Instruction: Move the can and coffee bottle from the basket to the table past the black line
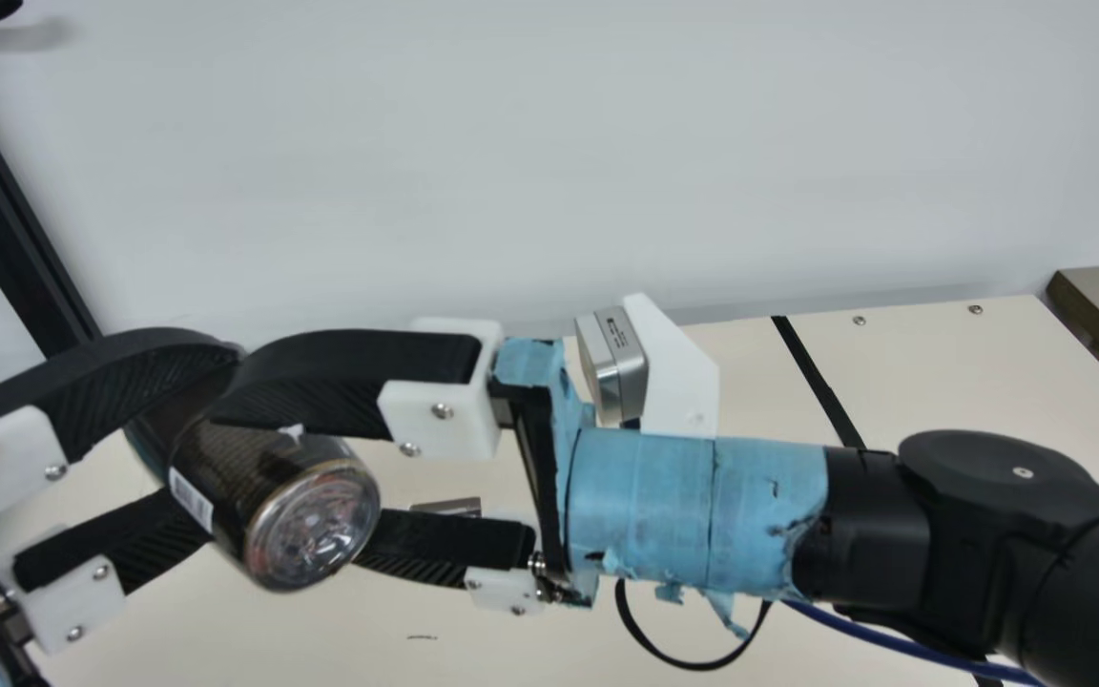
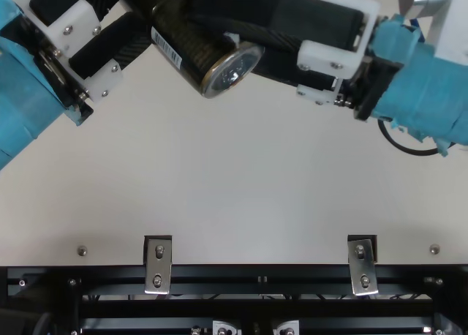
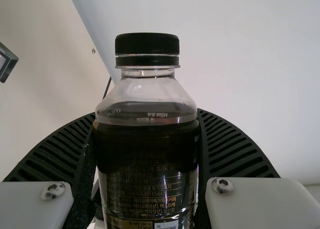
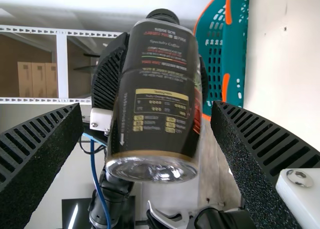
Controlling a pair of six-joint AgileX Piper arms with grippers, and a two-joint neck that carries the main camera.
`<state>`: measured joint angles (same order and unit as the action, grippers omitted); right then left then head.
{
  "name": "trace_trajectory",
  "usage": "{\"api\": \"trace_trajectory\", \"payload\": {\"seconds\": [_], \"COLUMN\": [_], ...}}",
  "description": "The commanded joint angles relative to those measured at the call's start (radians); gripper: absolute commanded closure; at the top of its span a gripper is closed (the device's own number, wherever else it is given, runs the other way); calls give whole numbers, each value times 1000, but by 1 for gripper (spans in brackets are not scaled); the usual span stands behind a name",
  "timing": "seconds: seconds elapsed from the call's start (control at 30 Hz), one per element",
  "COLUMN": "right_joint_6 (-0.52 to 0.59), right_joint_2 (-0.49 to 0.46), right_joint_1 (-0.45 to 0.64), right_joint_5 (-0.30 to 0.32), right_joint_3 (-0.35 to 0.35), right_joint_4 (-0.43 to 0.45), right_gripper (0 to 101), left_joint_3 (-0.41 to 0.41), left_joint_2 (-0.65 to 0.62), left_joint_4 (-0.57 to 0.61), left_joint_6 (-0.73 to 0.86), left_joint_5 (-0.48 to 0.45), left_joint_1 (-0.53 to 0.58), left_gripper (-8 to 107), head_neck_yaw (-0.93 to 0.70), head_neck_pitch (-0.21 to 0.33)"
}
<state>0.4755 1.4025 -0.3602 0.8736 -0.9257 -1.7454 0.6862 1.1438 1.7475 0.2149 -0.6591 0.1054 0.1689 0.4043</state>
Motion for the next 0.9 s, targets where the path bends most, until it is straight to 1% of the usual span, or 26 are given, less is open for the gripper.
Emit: {"api": "trace_trajectory", "payload": {"seconds": [0.0, 0.43, 0.63, 0.67, 0.7, 0.87], "right_joint_6": [-4, -30, -30, -30, -30, -34], "right_joint_2": [6, 46, 46, 46, 46, 46], "right_joint_1": [-9, -53, -54, -54, -54, -54], "right_joint_5": [-7, -29, -34, -35, -35, -39], "right_joint_3": [-7, -50, -49, -49, -49, -49], "right_joint_4": [0, 0, 0, 0, 0, 7], "right_gripper": [0, 0, 0, 63, 101, 101], "left_joint_3": [0, 0, 0, 0, 0, 0], "left_joint_2": [0, 0, 0, 0, 0, 0], "left_joint_4": [0, 0, 0, 0, 0, 3], "left_joint_6": [0, 0, 0, 0, 0, 0], "left_joint_5": [0, 0, 0, 0, 0, 0], "left_joint_1": [0, 0, 0, 0, 0, 0], "left_gripper": [89, 89, 89, 89, 89, 89], "head_neck_yaw": [7, 7, 7, 7, 7, 7], "head_neck_pitch": [32, 32, 32, 32, 32, 32]}}
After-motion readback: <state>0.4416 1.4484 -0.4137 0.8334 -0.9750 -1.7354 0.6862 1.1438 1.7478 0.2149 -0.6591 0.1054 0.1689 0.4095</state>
